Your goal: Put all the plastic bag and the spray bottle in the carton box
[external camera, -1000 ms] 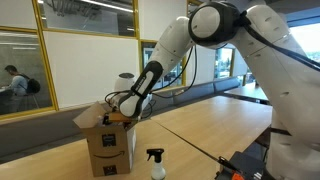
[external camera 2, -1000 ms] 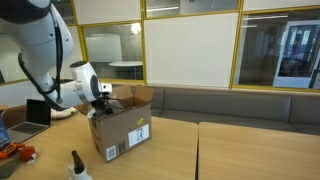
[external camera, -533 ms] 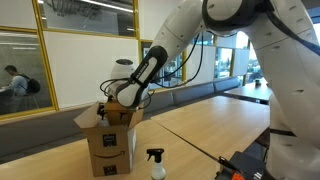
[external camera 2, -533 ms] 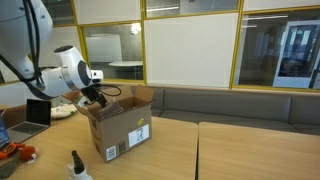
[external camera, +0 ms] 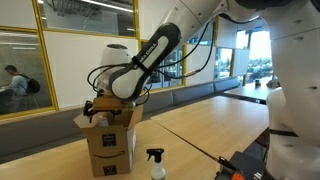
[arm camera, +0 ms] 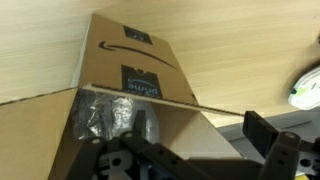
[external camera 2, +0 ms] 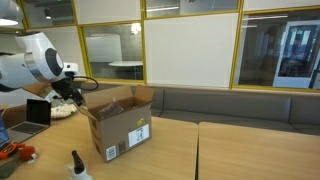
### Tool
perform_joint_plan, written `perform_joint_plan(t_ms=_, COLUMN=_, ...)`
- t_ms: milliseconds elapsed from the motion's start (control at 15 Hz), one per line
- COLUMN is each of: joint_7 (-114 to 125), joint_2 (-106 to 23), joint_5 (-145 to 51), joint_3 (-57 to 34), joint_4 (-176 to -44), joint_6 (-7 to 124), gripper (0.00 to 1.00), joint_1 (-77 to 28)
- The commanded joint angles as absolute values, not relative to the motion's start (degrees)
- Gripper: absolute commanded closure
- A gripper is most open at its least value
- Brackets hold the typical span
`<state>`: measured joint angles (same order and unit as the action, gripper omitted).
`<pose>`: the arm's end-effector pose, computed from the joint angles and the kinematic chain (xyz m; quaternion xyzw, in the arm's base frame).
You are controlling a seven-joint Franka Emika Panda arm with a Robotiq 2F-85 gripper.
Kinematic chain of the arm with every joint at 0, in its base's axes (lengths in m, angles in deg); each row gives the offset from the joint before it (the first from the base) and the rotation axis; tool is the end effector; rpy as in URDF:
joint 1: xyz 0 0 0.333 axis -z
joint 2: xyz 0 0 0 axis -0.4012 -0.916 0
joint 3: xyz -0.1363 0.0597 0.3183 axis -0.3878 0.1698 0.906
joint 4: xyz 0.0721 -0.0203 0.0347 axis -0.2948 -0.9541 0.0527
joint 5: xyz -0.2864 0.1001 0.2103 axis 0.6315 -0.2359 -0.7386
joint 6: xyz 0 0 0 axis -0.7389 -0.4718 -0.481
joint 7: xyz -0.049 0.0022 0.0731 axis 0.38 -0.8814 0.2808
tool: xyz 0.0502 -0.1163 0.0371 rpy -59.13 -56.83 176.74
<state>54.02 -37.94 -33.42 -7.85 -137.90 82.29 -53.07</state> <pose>0.5317 0.3026 0.3866 -0.9694 0.0880 -0.2155 0.0783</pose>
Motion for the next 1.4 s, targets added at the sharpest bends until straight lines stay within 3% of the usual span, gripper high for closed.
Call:
perform_joint_plan(t_ms=0, joint_7=51.1, joint_2=-34.4, joint_5=-39.0, joint_3=-0.3, joint_4=-140.1, joint_6=78.5, gripper=0.00, joint_1=-50.6)
perform_joint_plan(t_ms=533, joint_7=47.4, joint_2=-35.8, joint_5=-40.0, joint_3=7.3, joint_4=-142.7, joint_6=77.1, gripper=0.00, joint_1=-51.1)
perform_joint_plan(t_ms=1333, joint_7=42.0, joint_2=-52.4, joint_5=-24.9, joint_3=0.2, joint_4=-140.5, joint_6=76.0, gripper=0.00, joint_1=-54.6)
